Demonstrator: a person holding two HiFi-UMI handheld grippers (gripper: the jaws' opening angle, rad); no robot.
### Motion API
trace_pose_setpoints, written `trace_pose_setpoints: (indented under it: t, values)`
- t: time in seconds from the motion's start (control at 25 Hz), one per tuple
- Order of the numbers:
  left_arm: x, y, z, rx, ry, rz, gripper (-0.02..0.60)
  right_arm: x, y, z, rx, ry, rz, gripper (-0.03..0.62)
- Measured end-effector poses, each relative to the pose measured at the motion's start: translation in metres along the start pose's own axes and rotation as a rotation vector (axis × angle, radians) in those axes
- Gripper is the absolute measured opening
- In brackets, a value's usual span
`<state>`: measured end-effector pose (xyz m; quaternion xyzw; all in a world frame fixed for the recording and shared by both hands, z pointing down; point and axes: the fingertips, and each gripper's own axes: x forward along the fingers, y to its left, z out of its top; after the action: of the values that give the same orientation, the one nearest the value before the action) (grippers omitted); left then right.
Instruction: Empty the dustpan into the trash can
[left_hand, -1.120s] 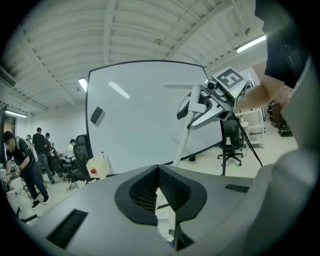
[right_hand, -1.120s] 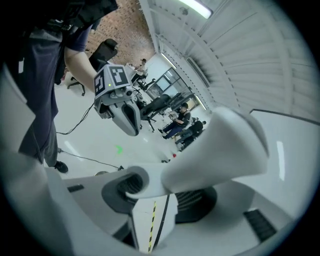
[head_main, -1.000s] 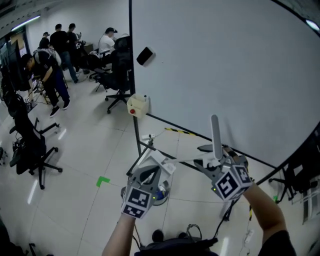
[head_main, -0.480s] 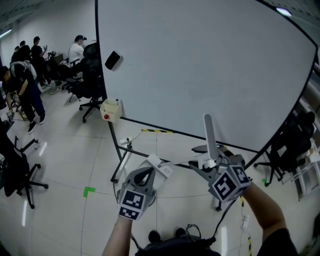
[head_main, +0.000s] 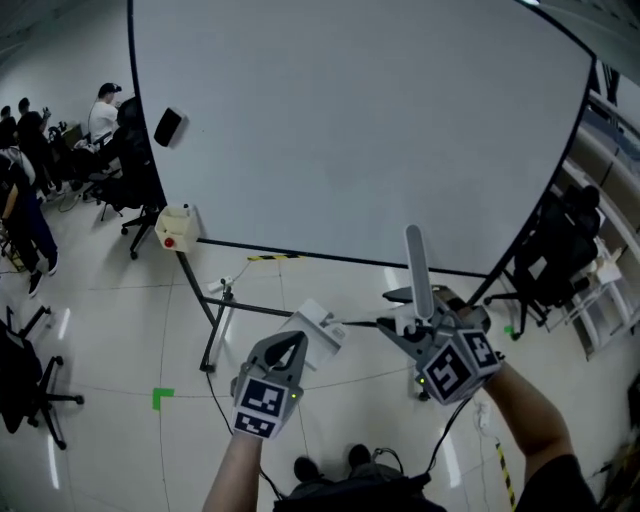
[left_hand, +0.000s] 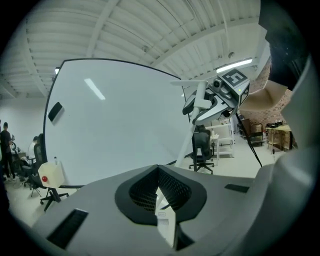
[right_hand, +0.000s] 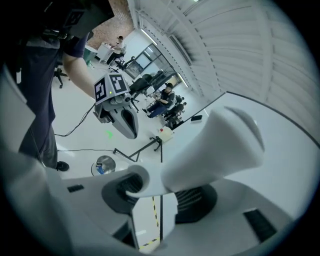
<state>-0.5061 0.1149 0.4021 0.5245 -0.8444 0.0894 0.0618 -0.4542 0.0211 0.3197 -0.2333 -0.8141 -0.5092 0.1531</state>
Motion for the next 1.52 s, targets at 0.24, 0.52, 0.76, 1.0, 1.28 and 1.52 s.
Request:
trace_pose_setpoints:
  t: [0.24,0.52,0.76,1.0,1.28,1.52]
  values:
    - [0.029,-0.038,0.005,0.020,0.002,-0.081,-0.002,-0.036,0.004,-0.030,0.070,0.038,-0.032,0.183]
    - [0.055,-0.078,0.020,0.064,0.013,-0.127,-0.002,-0.074,0.018,-0.067,0.091,0.069,-0.043,0.184]
    - [0.081,-0.133,0.029,0.097,0.033,-0.169,-0.002,-0.118,0.022,-0.108,0.121,0.084,-0.066,0.184]
    - [0.105,-0.192,0.040,0.127,0.044,-0.216,-0.002,-0.165,0.027,-0.147,0.165,0.096,-0.098,0.183]
    - [0.124,-0.268,0.057,0.182,0.041,-0.270,-0.002,-0.223,0.042,-0.195,0.215,0.120,-0.134,0.184]
    - [0.135,-0.321,0.066,0.214,0.041,-0.307,-0.002,-0.269,0.060,-0.234,0.245,0.154,-0.156,0.183]
